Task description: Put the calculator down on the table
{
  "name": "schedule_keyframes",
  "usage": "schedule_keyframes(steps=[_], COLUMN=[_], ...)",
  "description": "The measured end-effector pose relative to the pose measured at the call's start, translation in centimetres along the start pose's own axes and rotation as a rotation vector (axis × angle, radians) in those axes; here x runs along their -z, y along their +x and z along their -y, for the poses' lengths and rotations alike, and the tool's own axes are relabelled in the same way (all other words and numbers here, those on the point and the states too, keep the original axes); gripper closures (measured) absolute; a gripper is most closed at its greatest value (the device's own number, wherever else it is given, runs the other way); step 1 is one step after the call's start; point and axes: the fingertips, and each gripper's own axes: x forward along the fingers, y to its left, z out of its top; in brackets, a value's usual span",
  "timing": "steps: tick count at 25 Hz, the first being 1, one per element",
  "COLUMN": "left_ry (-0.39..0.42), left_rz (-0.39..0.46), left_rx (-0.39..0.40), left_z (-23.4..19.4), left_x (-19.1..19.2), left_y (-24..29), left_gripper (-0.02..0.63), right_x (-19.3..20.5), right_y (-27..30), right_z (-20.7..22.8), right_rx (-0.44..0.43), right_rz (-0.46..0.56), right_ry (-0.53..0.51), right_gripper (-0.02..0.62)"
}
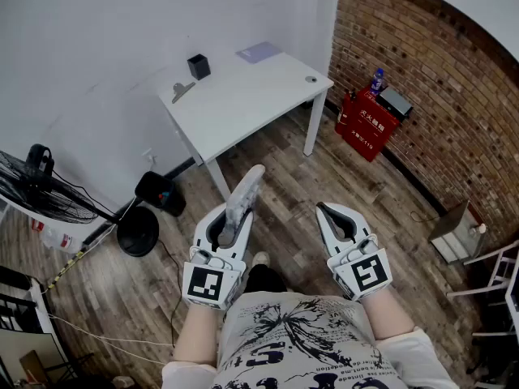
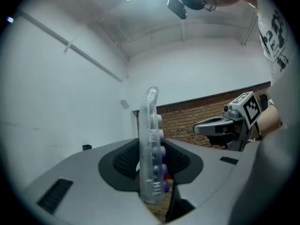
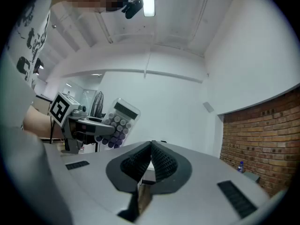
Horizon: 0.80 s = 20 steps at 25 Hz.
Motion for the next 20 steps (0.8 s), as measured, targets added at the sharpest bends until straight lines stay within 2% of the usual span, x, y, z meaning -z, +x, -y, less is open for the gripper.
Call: schedule_keyframes(steps=[4,13,18,20], left_ry=[-0.016,-0.006,-0.006,-0.020], left_rz=[0.018,-0.003,-0.030,0.001], left_rx=[0.009,0.032,0.041,0.032], left_z=[0.1,0.8,0.5,-0.5], left_x=[-0.3,0.1,0.8,0.8], left_y=[0.6,3.2,6.0,7.5], left_gripper=[0.462,0.462,0.462,0.462], right_x=[-0.1,0.7,2.0,2.8], right_y=[-0.4,-0.5,1.2,2.9], right_z=[0.7,3.6,5.7,6.5], right_rx=[0.017,0.056,0.045,0.039], right_rz=[0.014,0.003,-0.021,-0.035], right_ry=[-0.003,0.032,0.071,0.081], right_gripper=[0.582,0.581,0.581,0.581])
